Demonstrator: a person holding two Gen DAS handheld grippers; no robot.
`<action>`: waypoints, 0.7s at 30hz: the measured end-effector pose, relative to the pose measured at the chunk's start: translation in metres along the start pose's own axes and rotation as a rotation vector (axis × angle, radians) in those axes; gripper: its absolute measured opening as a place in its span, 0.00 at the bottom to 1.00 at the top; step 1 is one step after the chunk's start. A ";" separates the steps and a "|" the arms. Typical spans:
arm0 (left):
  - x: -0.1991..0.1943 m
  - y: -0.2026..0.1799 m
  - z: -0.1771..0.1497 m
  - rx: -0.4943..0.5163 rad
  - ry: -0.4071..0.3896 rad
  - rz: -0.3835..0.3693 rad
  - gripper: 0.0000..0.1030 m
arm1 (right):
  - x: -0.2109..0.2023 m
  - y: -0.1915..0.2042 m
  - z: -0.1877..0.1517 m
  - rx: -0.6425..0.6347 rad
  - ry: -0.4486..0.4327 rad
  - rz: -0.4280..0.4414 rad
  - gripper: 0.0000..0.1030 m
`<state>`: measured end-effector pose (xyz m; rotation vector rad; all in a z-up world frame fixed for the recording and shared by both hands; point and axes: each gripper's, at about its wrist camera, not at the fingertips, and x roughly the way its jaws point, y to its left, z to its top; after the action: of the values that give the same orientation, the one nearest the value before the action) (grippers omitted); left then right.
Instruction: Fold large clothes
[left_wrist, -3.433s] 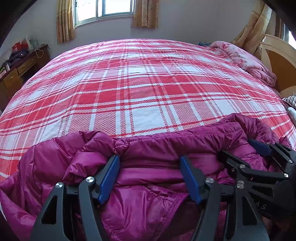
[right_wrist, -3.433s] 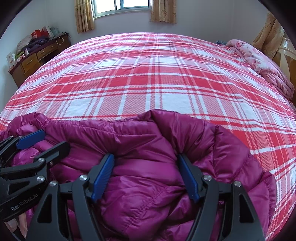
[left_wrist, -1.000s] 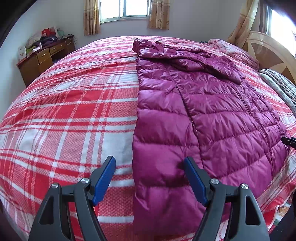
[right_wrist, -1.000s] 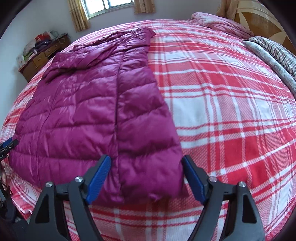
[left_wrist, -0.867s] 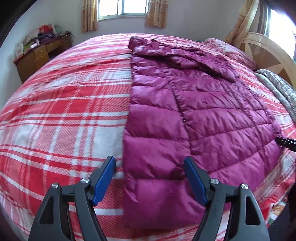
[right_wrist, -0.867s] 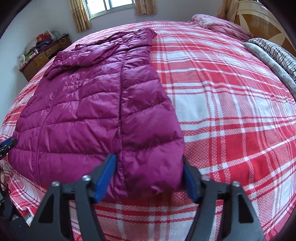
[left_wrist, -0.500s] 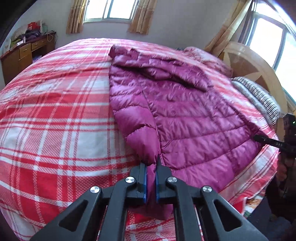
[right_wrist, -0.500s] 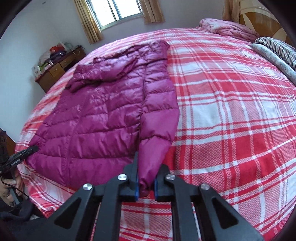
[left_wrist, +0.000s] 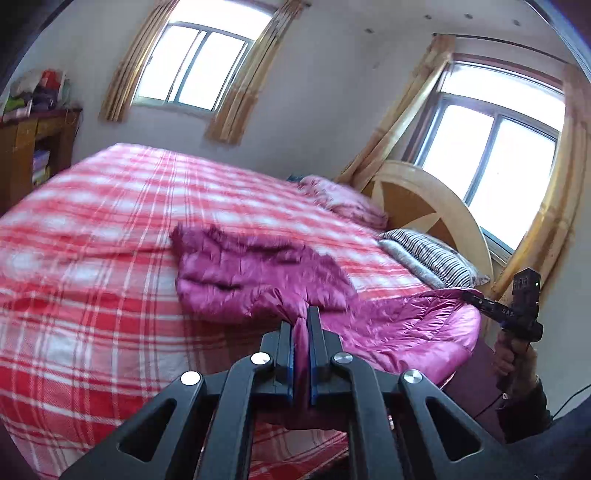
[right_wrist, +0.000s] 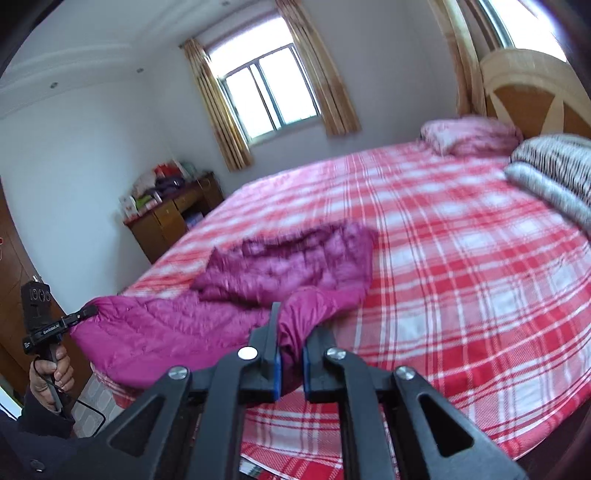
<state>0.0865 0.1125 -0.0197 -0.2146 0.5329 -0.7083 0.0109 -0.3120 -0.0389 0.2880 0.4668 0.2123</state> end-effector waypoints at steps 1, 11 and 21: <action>0.000 -0.001 0.002 0.010 -0.002 0.005 0.05 | -0.003 0.003 0.004 -0.005 -0.027 -0.001 0.09; 0.092 0.054 0.021 0.022 0.114 0.085 0.05 | 0.076 -0.026 0.035 0.061 -0.029 -0.061 0.09; 0.157 0.127 0.075 -0.051 0.045 0.324 0.72 | 0.180 -0.054 0.075 0.063 0.036 -0.177 0.09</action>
<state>0.2968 0.1027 -0.0638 -0.1548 0.6125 -0.3858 0.2105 -0.3321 -0.0659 0.3032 0.5324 0.0300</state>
